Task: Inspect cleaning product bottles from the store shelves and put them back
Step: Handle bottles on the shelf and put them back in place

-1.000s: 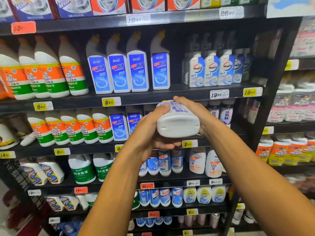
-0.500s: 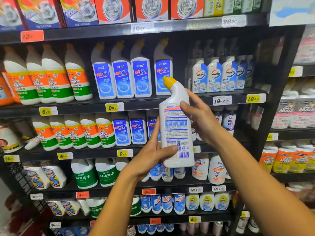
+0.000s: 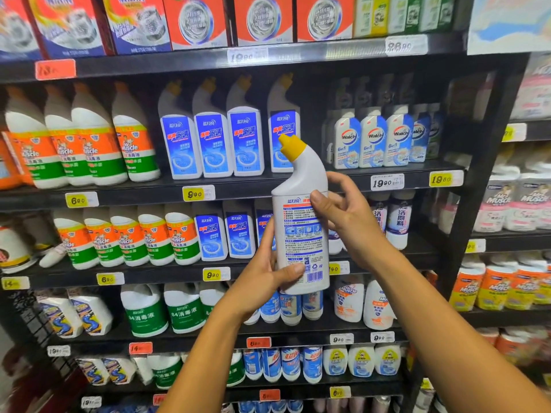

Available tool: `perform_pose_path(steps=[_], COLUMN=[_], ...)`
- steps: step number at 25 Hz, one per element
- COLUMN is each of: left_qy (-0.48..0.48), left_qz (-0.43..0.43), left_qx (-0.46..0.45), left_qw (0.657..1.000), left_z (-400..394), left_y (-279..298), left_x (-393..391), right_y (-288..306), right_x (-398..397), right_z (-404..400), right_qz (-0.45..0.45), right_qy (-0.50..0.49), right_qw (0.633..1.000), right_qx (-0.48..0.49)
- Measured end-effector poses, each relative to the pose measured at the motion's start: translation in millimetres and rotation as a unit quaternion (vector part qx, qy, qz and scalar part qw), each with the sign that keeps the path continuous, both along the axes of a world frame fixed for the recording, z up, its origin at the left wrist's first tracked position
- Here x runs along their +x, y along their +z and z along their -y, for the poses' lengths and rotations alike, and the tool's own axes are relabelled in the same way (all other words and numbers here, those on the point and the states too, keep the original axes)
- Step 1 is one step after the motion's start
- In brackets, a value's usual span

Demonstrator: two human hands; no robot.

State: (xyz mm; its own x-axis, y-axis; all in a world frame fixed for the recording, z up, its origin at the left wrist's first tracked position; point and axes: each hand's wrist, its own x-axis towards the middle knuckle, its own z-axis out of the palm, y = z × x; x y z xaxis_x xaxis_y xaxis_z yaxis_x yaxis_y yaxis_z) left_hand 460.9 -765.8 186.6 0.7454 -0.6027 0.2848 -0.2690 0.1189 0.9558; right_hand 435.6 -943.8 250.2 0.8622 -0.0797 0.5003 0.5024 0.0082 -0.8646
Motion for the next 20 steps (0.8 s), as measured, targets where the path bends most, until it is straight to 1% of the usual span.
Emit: perform_pose_path(steps=[2, 3, 4, 5, 6, 8, 9, 10, 12, 13, 14, 15, 17, 18, 20], left_qy=[0.064, 0.118, 0.18, 0.241, 0.289, 0.348, 0.356, 0.341, 0.242, 0.188, 0.149, 0.118, 0.066, 0.055, 0.067], left_qz=[0.053, 0.101, 0.15, 0.193, 0.228, 0.282, 0.288, 0.271, 0.165, 0.113, 0.086, 0.076, 0.087, 0.098, 0.108], left_qx=[0.026, 0.068, 0.123, 0.17, 0.195, 0.196, 0.194, 0.185, 0.148, 0.122, 0.104, 0.093, 0.068, 0.057, 0.038], left_qw=[0.996, 0.986, 0.964, 0.936, 0.909, 0.872, 0.868, 0.881, 0.945, 0.968, 0.98, 0.986, 0.992, 0.992, 0.991], left_z=[4, 7, 10, 15, 19, 27, 29, 28, 24, 19, 15, 12, 9, 9, 11], left_y=[0, 1, 1, 1, -1, -8, -10, -11, -10, -11, -12, -12, -12, -14, -15], left_x=[-2, -4, -8, -13, -17, -23, -23, -21, -12, -6, 0, 7, 16, 19, 21], right_y=[-5, -7, -9, -9, -9, -4, -2, -1, -1, -1, -3, -6, -12, -15, -17], right_x=[-1, -1, -1, 2, 5, 11, 12, 13, 11, 8, 6, 3, -3, -5, -11], right_z=[-4, -6, -7, -7, -6, -3, -1, 3, 10, 12, 13, 13, 11, 11, 12], right_qz=[0.013, 0.016, 0.013, 0.006, -0.001, -0.017, -0.014, -0.002, 0.022, 0.033, 0.041, 0.041, 0.043, 0.05, 0.066], right_qy=[-0.035, -0.04, -0.039, -0.035, -0.028, -0.008, 0.004, 0.012, 0.014, 0.018, 0.031, 0.05, 0.085, 0.094, 0.103], right_qw=[0.999, 0.998, 0.998, 0.998, 0.998, 0.999, 0.999, 0.999, 0.997, 0.996, 0.995, 0.995, 0.992, 0.991, 0.987], right_qx=[-0.026, -0.035, -0.04, -0.044, -0.049, -0.045, -0.04, -0.04, -0.066, -0.082, -0.088, -0.081, -0.077, -0.084, -0.103])
